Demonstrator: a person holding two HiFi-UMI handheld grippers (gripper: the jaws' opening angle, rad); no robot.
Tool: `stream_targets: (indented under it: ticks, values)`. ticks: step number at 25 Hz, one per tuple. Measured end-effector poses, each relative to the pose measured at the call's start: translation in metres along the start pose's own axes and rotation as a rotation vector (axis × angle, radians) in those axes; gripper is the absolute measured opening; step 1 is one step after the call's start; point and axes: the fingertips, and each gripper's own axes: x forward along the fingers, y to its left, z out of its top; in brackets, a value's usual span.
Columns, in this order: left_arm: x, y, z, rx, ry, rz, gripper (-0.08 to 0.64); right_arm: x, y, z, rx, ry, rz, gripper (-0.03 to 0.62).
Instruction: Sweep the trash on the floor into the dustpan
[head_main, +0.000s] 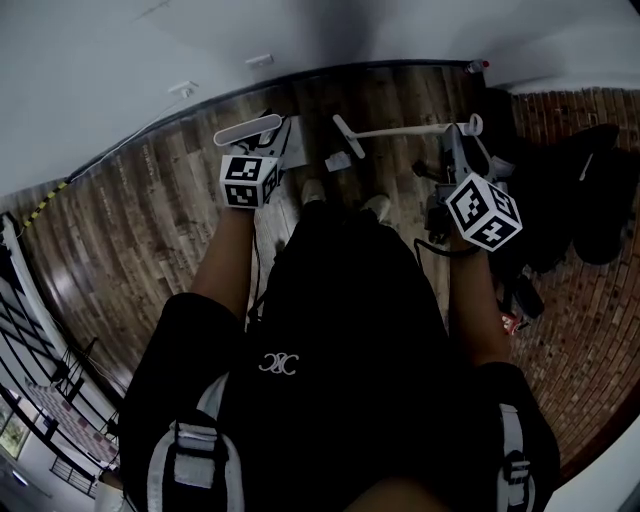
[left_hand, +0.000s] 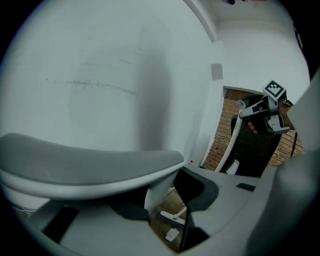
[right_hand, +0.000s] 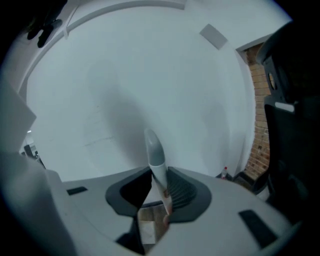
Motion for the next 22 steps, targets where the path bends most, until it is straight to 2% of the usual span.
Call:
stream_targets:
  ticks: [5,10,14,19,22]
  values:
    - [-0.01,-0.002,0.001,-0.011,0.004,0.011,0.141,-0.015,-0.025,-0.012,-0.1,0.013,-0.072,0.107]
    - [-0.018,-0.005,-0.004,-0.013,0.001,0.01,0.141,-0.017,-0.037,-0.029,-0.103,0.052,-0.116,0.109]
    - [-0.024,-0.015,-0.007,0.012,0.008,-0.039,0.141,-0.014,-0.022,-0.041,-0.109,0.077,-0.09,0.11]
    - [-0.029,-0.041,-0.016,0.053,0.051,-0.168,0.141,-0.012,0.003,-0.048,-0.093,0.094,-0.035,0.109]
    - [-0.027,-0.046,-0.023,0.045,0.06,-0.175,0.143,-0.009,0.029,-0.051,-0.089,0.103,0.031,0.109]
